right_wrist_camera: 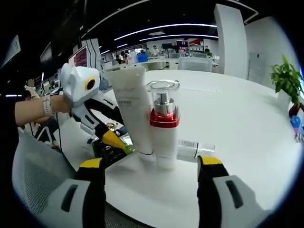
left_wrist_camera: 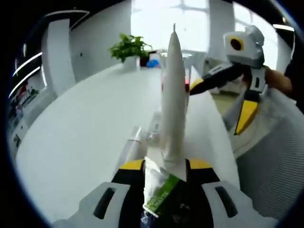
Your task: Arrange the skincare products in the storage area until every visible bottle or jar stands upright without overlapping.
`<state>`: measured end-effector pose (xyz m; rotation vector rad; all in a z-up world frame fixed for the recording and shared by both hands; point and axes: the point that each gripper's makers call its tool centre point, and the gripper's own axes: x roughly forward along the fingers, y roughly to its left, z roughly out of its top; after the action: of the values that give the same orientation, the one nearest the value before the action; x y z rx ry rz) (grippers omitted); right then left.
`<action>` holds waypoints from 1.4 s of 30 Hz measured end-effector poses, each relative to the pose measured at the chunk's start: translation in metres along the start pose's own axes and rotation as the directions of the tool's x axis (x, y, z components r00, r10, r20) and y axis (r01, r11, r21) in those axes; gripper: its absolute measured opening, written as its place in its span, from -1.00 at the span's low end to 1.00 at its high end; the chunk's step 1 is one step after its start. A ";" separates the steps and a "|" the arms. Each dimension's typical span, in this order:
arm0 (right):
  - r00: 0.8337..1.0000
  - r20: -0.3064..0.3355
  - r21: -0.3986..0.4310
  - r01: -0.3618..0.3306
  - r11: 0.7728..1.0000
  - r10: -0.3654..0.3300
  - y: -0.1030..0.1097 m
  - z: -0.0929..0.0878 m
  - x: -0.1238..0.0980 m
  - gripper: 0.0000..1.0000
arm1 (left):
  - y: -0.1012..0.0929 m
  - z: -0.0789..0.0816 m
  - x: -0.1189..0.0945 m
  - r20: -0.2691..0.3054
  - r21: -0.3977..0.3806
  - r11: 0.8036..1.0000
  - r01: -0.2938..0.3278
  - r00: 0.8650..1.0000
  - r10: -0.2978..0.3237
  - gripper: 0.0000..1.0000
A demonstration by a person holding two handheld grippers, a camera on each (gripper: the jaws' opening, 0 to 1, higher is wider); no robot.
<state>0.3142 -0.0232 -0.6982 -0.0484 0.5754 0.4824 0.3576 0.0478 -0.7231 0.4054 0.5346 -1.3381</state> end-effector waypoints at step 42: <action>1.000 0.008 -0.056 0.002 0.998 -0.001 0.005 0.004 0.000 0.67 | -0.001 -0.005 -0.110 0.096 -0.294 0.890 -0.349 0.915 0.391 0.95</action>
<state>0.3143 -0.0183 -0.6945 -0.0999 0.5543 0.4971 0.3403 0.1388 -0.6637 0.1639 0.4753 -0.9006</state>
